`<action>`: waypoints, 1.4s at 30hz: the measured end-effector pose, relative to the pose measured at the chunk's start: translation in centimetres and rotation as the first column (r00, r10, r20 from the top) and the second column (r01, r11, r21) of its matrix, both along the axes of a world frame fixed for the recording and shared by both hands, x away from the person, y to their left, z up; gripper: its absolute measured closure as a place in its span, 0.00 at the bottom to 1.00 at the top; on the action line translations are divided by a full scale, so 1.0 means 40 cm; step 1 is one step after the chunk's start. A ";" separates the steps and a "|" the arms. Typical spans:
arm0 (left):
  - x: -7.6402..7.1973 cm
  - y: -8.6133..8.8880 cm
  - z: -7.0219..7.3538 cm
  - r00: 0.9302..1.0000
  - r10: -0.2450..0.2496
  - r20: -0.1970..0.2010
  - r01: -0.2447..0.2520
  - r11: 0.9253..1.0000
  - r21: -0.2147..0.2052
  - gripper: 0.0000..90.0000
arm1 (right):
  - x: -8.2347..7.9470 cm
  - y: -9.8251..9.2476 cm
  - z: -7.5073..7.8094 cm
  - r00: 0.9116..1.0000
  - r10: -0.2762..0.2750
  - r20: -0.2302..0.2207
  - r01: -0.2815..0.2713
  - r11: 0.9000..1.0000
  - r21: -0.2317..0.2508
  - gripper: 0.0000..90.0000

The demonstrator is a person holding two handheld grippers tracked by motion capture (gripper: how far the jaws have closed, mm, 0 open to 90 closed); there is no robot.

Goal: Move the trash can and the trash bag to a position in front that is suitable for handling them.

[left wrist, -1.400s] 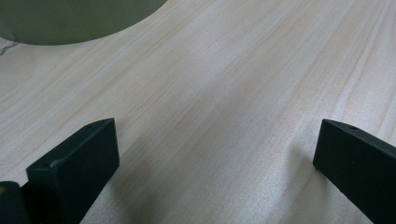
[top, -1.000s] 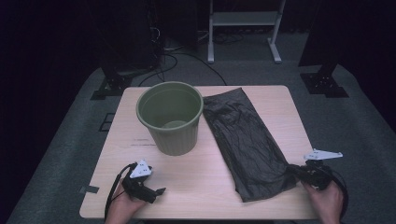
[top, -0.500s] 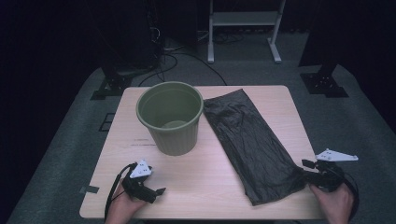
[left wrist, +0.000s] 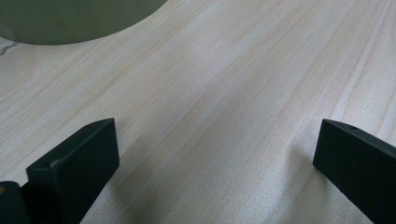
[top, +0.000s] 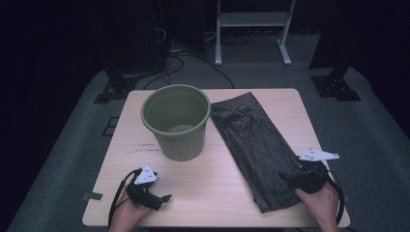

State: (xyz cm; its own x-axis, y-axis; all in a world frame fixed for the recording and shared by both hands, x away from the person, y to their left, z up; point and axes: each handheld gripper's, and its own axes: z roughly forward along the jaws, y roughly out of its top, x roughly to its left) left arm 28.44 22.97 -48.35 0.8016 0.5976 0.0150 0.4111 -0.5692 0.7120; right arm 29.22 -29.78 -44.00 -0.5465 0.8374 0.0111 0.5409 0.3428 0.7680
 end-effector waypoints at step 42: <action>0.009 -0.004 0.112 0.999 0.007 0.033 -0.006 0.999 -0.042 0.00 | 0.121 0.139 -0.118 0.994 0.082 -0.074 -0.086 0.995 -0.050 0.00</action>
State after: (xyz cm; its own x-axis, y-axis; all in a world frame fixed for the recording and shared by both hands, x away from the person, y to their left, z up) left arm 28.80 22.81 -43.89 0.7973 0.6034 0.0166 0.3903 -0.5363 0.7484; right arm 34.05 -24.23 -48.73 -0.6142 0.7891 0.0097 0.5614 0.4282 0.7081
